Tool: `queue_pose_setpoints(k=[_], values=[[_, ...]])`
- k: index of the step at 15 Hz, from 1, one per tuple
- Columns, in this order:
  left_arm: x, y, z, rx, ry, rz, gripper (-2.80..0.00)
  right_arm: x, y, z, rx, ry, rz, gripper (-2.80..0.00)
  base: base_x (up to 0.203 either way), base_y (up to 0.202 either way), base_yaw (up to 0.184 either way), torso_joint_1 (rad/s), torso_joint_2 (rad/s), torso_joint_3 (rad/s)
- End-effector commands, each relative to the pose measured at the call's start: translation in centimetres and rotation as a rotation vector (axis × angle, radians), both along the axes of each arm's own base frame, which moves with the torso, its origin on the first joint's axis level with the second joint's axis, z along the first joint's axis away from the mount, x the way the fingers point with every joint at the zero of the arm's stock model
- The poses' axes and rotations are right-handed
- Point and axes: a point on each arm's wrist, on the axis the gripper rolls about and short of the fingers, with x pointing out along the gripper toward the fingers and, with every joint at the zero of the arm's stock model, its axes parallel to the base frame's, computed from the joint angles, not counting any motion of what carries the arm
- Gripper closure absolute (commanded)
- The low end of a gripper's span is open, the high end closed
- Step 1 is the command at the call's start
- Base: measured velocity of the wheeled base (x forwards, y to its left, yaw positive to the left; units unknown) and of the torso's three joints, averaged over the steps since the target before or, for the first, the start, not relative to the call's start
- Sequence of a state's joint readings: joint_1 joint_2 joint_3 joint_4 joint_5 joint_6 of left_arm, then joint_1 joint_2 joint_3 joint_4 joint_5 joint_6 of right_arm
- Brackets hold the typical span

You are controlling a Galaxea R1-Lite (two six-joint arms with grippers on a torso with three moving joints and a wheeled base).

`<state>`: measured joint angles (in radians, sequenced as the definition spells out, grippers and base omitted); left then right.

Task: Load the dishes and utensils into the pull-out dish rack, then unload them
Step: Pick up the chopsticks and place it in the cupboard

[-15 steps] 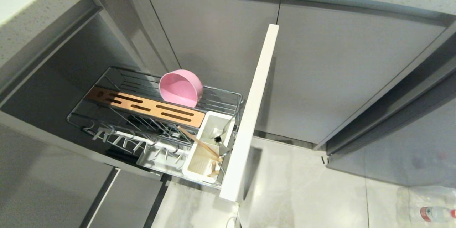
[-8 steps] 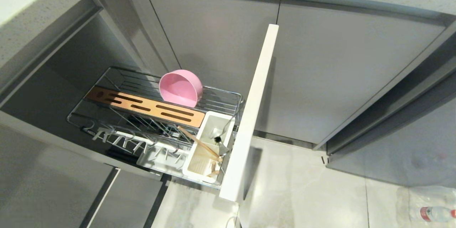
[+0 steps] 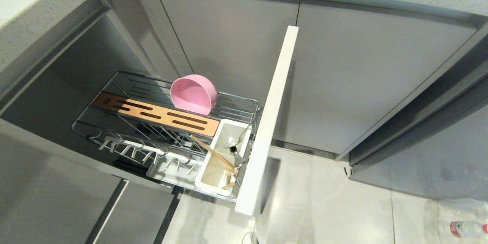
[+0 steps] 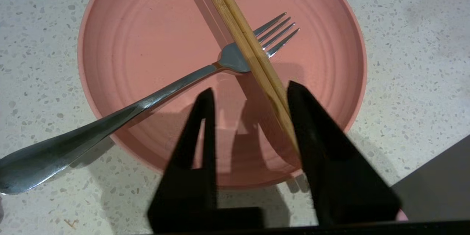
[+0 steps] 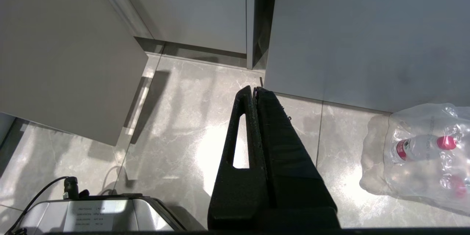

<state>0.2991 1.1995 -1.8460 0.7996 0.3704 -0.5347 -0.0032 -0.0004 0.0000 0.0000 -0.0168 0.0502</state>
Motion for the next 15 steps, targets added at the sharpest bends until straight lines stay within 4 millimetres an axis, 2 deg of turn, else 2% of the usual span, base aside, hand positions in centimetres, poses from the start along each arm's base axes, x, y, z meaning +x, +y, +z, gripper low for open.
queue_pose_setpoints(k=[1, 15], values=[[0.1, 0.0, 0.0, -0.003, 0.003, 0.003, -2.80, 0.0, 0.0, 0.0, 0.000, 0.003, 0.000, 0.00, 0.000, 0.000, 0.000, 0.000, 0.00, 0.000], [1.7, 0.5, -1.3, -0.079, 0.037, 0.007, -2.80, 0.0, 0.0, 0.0, 0.000, 0.002, 0.000, 0.00, 0.000, 0.000, 0.000, 0.000, 0.00, 0.000]])
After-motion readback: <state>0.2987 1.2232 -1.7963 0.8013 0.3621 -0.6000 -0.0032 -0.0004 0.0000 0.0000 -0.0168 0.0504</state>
